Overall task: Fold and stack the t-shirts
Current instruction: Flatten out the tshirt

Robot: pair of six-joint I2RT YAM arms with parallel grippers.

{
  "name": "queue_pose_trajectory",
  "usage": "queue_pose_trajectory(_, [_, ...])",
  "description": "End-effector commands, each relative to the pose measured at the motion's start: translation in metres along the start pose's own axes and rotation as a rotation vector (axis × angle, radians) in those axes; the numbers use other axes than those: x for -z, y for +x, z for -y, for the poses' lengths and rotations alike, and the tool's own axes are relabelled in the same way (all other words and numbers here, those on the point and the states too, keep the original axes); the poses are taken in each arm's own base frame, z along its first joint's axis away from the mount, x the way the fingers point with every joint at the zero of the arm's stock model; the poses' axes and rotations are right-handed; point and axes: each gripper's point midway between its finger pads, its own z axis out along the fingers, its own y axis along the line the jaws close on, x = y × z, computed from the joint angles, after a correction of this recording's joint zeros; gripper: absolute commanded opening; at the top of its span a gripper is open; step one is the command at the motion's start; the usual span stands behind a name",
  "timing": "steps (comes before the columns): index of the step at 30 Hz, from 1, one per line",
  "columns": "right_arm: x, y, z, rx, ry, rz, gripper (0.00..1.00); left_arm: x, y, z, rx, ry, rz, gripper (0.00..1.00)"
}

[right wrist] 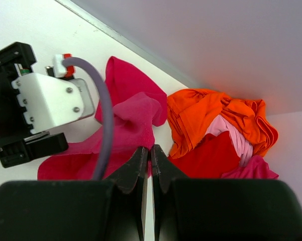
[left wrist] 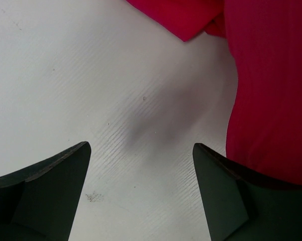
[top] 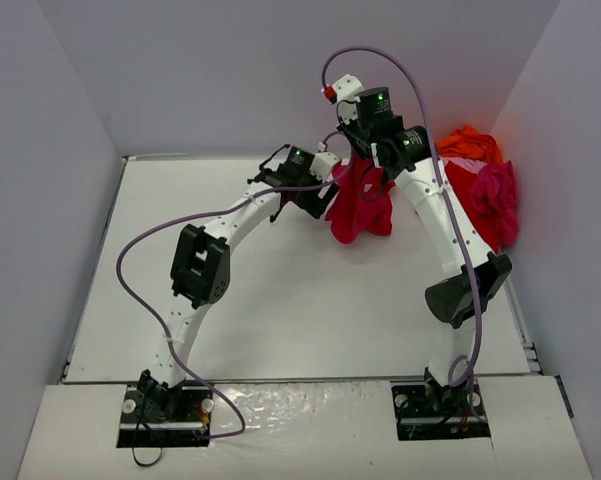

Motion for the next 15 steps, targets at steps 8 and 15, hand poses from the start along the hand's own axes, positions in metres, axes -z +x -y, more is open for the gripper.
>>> queue_pose_trajectory(8, [0.034,-0.027,0.051,-0.057,0.100,0.120,0.00,0.080,-0.037,-0.043,0.050,-0.067,0.136,0.80])
queue_pose_trajectory(15, [0.023,-0.024,0.046,-0.053,0.091,0.105,0.00,0.097,-0.052,-0.033,0.061,-0.024,0.170,0.80])
